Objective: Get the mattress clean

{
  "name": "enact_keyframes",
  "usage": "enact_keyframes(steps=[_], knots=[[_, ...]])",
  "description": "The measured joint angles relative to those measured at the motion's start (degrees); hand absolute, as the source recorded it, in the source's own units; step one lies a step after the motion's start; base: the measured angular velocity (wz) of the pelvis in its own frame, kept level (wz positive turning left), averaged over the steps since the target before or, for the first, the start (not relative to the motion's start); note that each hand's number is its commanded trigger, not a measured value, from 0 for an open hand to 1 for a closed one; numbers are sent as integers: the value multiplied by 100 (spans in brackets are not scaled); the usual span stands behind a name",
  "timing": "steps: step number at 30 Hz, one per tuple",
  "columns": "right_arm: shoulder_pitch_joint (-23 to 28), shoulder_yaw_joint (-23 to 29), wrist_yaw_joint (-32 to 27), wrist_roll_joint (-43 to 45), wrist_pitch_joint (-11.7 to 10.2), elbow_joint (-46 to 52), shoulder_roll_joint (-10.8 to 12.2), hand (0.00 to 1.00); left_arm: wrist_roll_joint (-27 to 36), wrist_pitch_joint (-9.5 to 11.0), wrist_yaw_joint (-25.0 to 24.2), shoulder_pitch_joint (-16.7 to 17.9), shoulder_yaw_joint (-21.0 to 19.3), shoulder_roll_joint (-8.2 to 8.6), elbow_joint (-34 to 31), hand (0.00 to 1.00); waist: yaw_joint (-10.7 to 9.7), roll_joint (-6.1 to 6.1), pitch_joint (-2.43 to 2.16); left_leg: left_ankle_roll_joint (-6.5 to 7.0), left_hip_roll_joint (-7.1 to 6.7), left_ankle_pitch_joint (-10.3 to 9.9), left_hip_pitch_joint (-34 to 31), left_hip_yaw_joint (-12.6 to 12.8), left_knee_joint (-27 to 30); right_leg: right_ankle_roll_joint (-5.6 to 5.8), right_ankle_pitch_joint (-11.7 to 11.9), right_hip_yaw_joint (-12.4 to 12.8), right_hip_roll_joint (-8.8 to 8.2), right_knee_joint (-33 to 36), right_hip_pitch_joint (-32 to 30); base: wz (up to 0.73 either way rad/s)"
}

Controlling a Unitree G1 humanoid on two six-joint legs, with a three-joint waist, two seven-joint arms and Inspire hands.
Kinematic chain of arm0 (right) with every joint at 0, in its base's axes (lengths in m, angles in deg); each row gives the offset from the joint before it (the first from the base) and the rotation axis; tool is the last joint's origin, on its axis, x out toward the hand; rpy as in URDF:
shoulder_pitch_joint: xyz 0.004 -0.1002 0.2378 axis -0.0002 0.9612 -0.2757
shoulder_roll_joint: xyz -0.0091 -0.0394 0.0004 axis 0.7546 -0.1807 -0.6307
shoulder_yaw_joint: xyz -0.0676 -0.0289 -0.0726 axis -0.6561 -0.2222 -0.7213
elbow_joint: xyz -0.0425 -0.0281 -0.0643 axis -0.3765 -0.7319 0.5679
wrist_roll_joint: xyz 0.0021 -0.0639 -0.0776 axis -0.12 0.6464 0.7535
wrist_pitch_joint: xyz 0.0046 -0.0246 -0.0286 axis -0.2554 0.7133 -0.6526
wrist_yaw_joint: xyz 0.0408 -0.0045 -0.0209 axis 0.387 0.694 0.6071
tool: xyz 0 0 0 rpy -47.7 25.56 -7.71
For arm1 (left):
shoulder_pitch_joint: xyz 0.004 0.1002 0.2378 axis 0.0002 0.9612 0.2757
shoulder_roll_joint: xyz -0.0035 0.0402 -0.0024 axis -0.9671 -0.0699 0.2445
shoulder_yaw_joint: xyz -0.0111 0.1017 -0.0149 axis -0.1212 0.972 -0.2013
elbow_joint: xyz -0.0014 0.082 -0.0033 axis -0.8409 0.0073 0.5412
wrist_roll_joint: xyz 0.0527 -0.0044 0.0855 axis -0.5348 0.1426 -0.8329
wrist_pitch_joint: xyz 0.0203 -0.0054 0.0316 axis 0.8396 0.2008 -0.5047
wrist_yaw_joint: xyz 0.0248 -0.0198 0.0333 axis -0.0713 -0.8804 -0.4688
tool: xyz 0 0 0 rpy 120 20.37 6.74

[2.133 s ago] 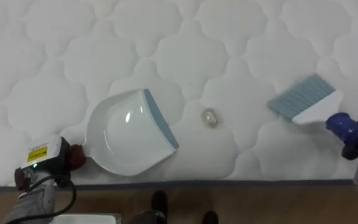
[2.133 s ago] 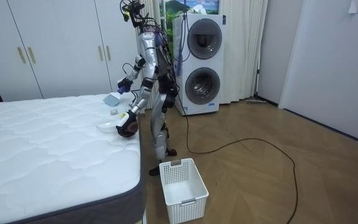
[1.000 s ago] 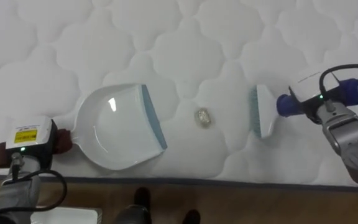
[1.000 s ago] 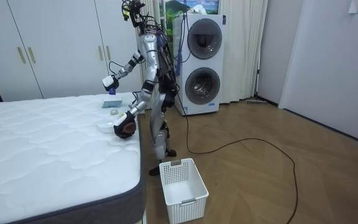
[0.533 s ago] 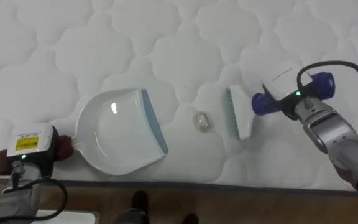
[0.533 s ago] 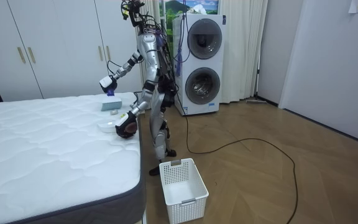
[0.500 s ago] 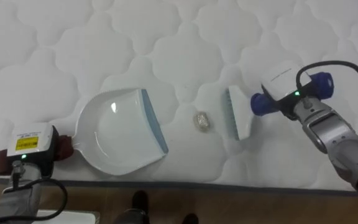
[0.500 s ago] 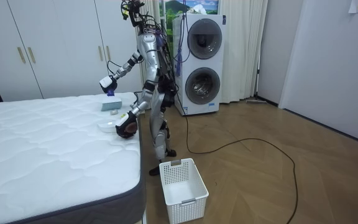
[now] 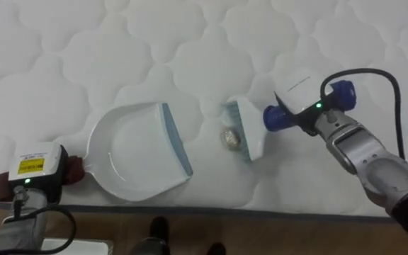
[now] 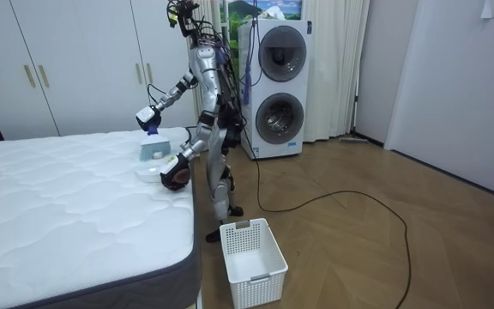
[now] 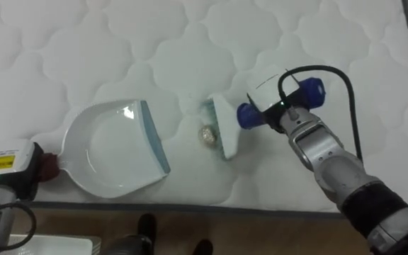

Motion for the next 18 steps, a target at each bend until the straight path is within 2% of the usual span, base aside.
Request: enact_keyframes(steps=[5, 14, 18], knots=[[2, -114, 110, -269, -102, 357, 2, 100, -5, 12, 99, 35, 4, 0, -9, 100, 5, 1, 0, 0, -6, 0, -14, -12, -10, 4, -3, -37, -6, -13, -6, 1], [2, -173, 152, -855, -336, 374, 124, 100, -142, 22, 116, 13, 10, 7, -14, 100, 68, 58, -6, -3, 2, 0, -31, -26, 4, 4, -3, -64, -2, 7, -22, 0], [2, -195, 225, -1545, -494, 447, 231, 100, -267, 20, 115, 1, 13, 139, 57, 100, 182, 148, -8, -11, 0, 3, -30, -32, 3, 2, -4, -59, 5, 27, -28, 0]])
